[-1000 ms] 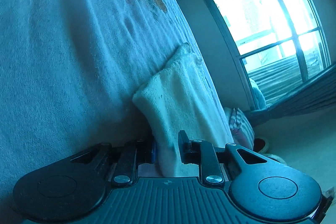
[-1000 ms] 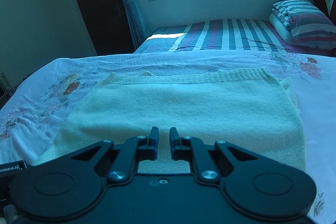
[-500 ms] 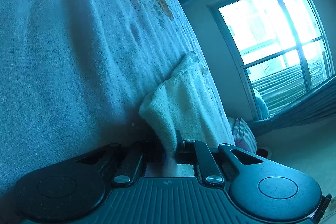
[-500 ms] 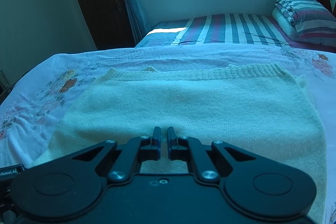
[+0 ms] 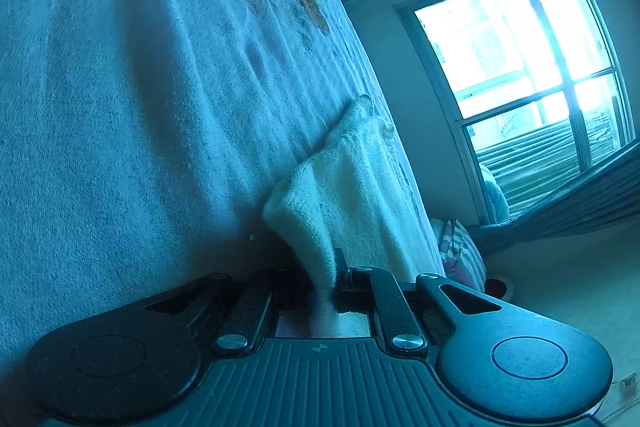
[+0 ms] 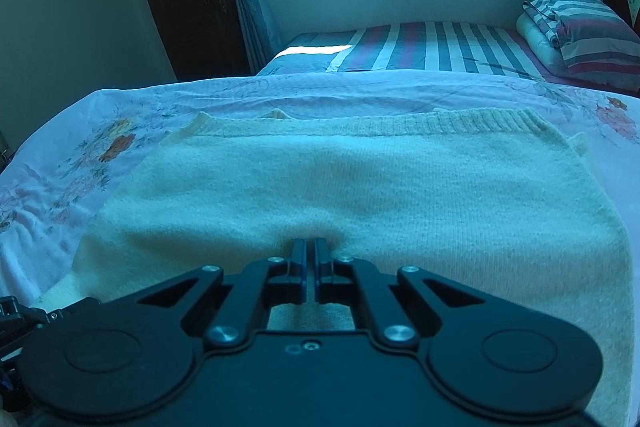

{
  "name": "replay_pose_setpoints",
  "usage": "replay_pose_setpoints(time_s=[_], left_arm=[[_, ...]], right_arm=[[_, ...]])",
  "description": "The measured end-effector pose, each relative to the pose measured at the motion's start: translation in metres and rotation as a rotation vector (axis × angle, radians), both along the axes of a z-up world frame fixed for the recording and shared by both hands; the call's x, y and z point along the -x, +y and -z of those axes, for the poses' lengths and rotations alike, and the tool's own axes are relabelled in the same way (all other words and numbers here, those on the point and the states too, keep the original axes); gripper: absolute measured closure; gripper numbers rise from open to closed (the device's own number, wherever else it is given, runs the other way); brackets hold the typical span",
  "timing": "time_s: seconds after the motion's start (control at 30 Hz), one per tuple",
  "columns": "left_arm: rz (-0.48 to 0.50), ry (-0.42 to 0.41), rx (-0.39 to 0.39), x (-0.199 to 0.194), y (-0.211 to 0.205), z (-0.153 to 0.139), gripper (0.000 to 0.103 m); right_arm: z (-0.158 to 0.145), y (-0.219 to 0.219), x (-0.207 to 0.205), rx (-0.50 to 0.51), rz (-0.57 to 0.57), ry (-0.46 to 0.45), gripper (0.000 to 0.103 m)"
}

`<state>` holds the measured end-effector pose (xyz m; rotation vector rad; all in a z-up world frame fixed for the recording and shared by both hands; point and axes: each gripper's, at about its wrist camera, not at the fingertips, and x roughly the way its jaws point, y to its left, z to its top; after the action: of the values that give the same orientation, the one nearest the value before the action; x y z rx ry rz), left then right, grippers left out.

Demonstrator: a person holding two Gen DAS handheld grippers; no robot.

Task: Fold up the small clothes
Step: 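Grasp the folded sweater edge with the left gripper while the right gripper grasps it, then lift the sweater edge with both grippers and fold it over the rest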

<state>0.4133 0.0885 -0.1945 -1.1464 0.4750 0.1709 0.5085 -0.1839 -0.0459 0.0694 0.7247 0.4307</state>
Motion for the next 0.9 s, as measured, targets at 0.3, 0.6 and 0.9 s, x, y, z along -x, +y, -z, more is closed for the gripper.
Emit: replay_pose_setpoints(time_s=[0.3,0.6,0.9], left_arm=[[0.042,-0.042,-0.075,0.000,0.002,-0.023,0.096],[0.296,-0.083,-0.427,-0.034,-0.043,-0.095,0.097],[0.689,-0.140,-0.733,-0.066,-0.160,-0.135,0.097]], right_arm=[[0.003,-0.005,0.000,-0.034,0.000,0.001,0.101],[-0.010,-0.042,0.009,-0.191,0.076,0.016,0.096],[-0.033,-0.170,0.052,-0.258,0.295,-0.030,0.093]])
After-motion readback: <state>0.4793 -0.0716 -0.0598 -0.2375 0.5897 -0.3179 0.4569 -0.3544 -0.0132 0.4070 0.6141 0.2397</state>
